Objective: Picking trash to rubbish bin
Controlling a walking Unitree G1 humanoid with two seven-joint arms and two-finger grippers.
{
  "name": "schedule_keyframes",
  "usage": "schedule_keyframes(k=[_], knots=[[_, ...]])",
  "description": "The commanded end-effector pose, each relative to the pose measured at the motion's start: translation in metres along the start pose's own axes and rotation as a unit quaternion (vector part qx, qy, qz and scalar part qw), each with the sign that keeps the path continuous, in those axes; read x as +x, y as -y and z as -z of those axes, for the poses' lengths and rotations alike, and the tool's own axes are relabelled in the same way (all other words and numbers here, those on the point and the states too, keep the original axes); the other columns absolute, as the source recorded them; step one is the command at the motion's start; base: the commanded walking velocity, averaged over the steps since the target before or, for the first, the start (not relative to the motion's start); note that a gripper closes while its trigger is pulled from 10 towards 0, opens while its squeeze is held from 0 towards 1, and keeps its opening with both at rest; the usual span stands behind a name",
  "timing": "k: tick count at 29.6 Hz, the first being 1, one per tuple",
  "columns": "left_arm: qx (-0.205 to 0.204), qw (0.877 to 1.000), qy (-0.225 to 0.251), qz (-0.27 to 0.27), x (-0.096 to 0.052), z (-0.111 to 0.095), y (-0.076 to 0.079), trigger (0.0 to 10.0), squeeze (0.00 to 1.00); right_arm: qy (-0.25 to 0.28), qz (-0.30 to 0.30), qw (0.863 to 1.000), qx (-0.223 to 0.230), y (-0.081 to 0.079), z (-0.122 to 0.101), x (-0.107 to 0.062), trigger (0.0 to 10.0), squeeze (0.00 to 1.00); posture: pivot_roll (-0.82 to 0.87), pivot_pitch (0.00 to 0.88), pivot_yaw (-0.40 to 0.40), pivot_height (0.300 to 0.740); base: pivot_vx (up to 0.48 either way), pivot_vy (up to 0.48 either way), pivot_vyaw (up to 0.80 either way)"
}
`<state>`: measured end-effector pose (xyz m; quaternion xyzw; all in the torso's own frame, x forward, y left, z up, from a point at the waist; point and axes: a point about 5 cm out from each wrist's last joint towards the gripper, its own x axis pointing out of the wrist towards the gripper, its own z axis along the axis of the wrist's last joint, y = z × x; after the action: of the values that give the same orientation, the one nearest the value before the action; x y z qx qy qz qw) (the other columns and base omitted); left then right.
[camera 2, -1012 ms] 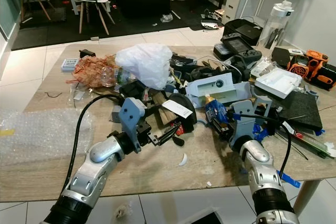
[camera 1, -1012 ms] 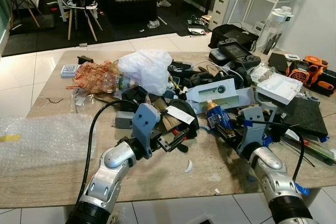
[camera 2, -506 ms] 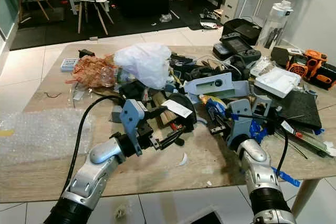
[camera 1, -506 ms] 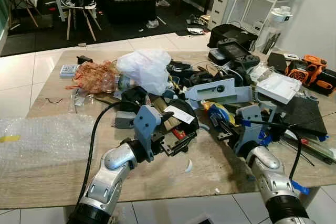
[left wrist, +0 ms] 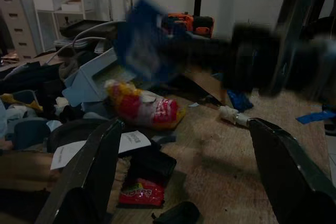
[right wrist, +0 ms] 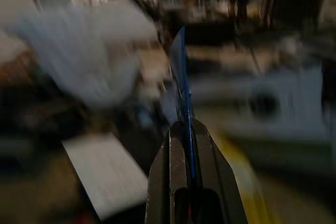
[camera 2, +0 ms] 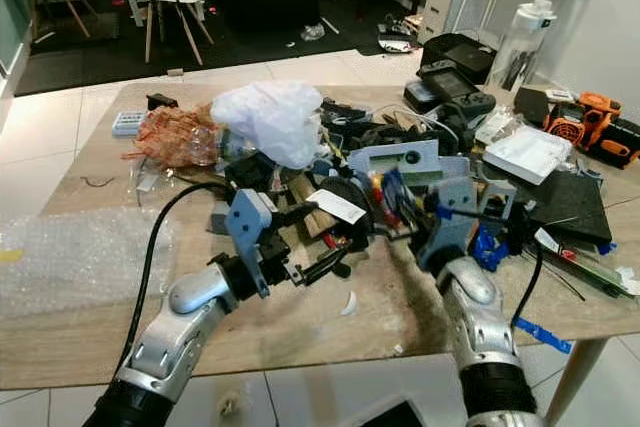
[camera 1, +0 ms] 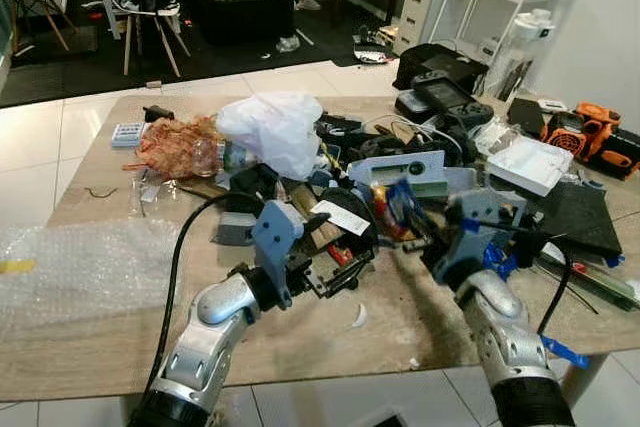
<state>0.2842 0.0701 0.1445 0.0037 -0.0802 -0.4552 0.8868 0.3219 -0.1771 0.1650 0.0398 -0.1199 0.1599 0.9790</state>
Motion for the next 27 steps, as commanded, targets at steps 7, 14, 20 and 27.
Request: schedule_keyframes(k=[7,14,20,27], knots=[[-0.012,1.0,0.013,-0.01,-0.003,-0.004,-0.002,10.0,0.0,0.024,0.008,1.0,-0.012,-0.011,-0.009,-0.002,0.0,0.0,-0.13,0.027,-0.041,0.74,0.0,0.0,0.0],[0.025,0.988,0.031,-0.151,-0.005,-0.011,-0.028,10.0,0.0,0.015,0.037,0.998,-0.048,-0.012,-0.009,-0.005,10.0,0.0,-0.13,0.023,-0.046,0.74,0.0,0.0,0.0],[0.017,0.972,0.06,-0.228,-0.01,-0.017,-0.038,10.0,0.0,0.025,0.031,0.997,-0.072,-0.017,-0.012,-0.003,10.0,0.0,-0.12,0.025,-0.05,0.74,0.0,0.0,-0.47],[0.022,0.971,0.058,-0.229,-0.007,-0.014,-0.032,10.0,0.0,0.02,0.019,0.996,-0.086,-0.026,-0.011,-0.001,10.0,0.0,-0.12,0.027,-0.055,0.74,0.0,0.0,-0.8]])
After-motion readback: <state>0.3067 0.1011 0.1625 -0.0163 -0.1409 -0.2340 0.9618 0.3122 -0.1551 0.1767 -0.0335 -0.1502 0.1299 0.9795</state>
